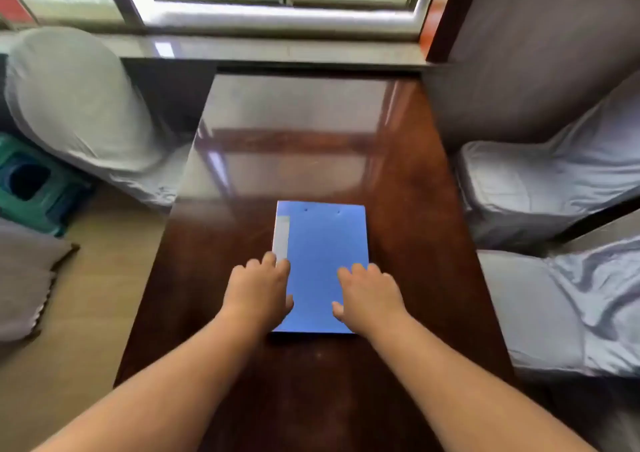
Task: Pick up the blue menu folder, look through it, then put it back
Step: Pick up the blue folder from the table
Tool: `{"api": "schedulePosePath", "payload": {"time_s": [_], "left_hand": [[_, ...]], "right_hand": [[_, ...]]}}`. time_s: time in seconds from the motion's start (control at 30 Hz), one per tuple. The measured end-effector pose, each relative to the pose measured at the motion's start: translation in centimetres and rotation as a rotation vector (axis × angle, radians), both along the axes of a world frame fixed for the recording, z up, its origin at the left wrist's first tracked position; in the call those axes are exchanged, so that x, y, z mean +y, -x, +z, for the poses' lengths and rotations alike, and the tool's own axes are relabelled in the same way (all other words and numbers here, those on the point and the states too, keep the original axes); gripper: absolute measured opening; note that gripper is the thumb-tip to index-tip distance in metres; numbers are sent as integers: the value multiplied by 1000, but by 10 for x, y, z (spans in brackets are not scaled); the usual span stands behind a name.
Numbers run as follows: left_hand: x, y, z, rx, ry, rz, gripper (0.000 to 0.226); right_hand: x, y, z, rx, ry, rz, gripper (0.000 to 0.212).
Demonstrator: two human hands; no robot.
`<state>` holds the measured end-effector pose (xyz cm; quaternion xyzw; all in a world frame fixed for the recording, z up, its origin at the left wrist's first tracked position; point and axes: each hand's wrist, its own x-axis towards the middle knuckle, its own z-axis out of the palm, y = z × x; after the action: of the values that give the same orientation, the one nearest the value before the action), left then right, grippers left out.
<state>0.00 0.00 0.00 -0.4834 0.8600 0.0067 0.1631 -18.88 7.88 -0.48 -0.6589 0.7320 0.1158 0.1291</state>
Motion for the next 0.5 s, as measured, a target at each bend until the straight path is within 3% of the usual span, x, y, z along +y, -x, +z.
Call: {"api": "schedulePosePath", "payload": {"time_s": [0.13, 0.2, 0.3, 0.37, 0.5], "left_hand": [[30, -4, -57, -29, -287, 220, 73], [30, -1, -68, 140, -420, 421, 82], [19, 8, -74, 405, -440, 703, 94], [10, 11, -74, 477, -486, 871, 97], [-6, 12, -71, 637, -612, 969, 46]], "right_hand": [[19, -19, -51, -73, -197, -43, 51], [22, -20, -64, -96, -207, -76, 52], [20, -17, -74, -113, -150, -90, 55], [17, -15, -75, -133, -152, -110, 56], [12, -1, -72, -224, -163, -196, 57]]}}
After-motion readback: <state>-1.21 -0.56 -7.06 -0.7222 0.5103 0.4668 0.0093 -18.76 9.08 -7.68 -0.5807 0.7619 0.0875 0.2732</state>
